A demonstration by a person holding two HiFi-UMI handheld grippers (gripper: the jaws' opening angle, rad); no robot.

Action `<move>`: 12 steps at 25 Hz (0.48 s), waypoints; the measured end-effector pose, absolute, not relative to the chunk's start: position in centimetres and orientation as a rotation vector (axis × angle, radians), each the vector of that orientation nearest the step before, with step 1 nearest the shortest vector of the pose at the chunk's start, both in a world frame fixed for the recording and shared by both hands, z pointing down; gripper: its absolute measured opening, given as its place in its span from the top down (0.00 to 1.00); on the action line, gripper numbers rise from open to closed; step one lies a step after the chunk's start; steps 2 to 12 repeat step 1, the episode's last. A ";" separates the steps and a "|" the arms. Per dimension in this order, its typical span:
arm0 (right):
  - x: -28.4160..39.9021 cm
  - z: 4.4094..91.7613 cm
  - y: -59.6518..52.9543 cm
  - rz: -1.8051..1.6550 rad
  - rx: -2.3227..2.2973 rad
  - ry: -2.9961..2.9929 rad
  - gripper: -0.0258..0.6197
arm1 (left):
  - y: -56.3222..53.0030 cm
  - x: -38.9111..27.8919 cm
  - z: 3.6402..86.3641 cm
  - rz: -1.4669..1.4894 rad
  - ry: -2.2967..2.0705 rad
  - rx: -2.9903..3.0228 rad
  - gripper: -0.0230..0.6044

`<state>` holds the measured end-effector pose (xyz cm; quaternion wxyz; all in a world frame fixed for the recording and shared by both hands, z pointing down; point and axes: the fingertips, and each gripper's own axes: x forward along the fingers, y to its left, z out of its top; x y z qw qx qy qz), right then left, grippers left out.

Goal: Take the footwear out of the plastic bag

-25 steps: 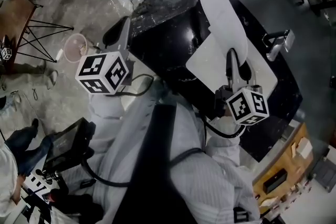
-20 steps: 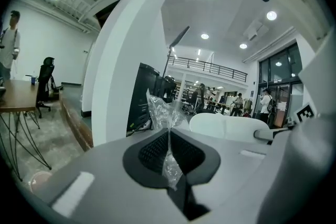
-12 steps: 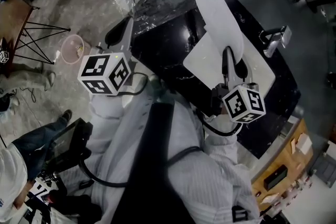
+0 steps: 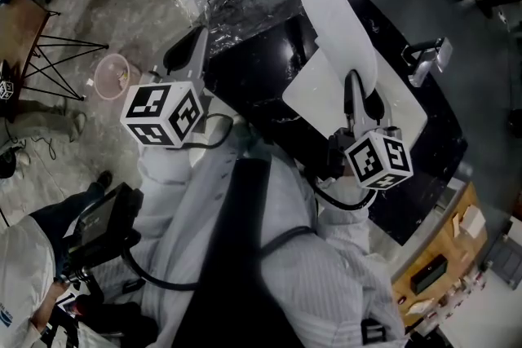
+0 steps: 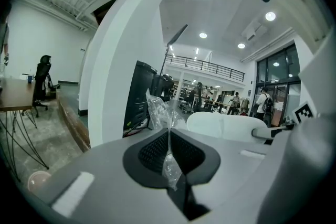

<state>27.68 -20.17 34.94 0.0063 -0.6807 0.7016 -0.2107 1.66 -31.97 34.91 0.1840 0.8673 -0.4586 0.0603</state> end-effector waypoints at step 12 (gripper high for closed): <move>27.7 35.0 -20.1 -0.660 -2.129 2.195 0.83 | -31.9 1.7 35.0 0.171 -1.292 2.446 0.95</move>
